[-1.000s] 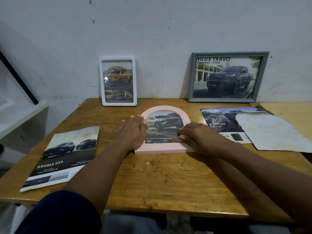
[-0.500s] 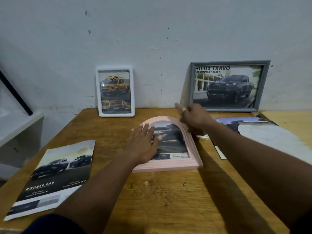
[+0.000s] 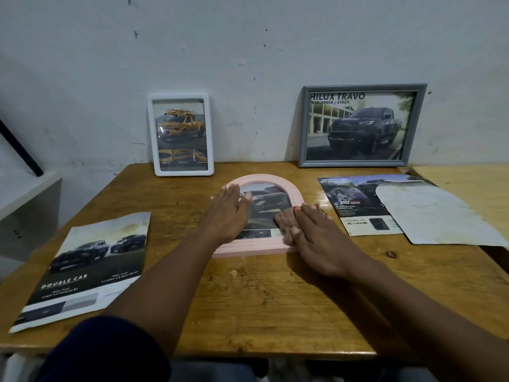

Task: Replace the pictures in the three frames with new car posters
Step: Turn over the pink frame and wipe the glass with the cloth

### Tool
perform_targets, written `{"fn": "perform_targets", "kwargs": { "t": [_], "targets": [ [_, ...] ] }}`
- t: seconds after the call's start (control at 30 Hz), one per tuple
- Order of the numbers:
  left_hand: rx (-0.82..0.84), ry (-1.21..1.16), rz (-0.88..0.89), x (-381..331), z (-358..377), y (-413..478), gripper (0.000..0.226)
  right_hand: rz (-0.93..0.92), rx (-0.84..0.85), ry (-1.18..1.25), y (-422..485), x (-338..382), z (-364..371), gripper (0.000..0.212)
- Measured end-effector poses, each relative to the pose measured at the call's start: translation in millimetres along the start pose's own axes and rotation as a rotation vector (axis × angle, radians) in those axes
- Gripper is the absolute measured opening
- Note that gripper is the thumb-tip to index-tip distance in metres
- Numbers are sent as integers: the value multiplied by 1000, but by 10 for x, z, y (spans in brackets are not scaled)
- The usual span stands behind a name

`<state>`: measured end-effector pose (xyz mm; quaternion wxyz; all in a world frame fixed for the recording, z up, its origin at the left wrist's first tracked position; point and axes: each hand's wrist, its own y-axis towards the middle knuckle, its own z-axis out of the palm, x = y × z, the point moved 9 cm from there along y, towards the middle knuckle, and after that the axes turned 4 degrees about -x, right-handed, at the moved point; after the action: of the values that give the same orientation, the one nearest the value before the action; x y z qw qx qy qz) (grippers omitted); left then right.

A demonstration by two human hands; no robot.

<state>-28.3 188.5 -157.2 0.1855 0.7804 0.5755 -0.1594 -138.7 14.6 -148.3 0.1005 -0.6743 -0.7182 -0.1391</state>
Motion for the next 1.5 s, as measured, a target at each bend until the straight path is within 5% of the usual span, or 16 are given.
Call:
{"fn": "perform_targets", "kwargs": {
  "t": [0.2,0.37,0.47,0.53,0.67,0.9,1.2,1.5],
  "targets": [
    [21,-55,-38,19,23,-49,69,-94,-56,-195,-328,439,144,84],
    [60,-276,-125,-29,-35,-51,65,-178,9,-149,-152,885,325,71],
    [155,-591,-374,220,53,-49,103,-181,92,124,-104,978,265,60],
    [131,-688,-326,357,108,100,110,-119,10,428,-74,853,-14,49],
    [-84,-344,-23,-212,-408,-359,67,-3,-257,467,218,332,-499,39],
    [20,232,358,-537,-2,-910,65,12,-76,255,441,64,7,54],
    [-86,276,180,9,-311,-1007,57,-51,-80,139,508,33,93,57],
    [87,192,-129,199,-174,-337,64,-66,-70,102,491,51,152,59]
  ]
}}
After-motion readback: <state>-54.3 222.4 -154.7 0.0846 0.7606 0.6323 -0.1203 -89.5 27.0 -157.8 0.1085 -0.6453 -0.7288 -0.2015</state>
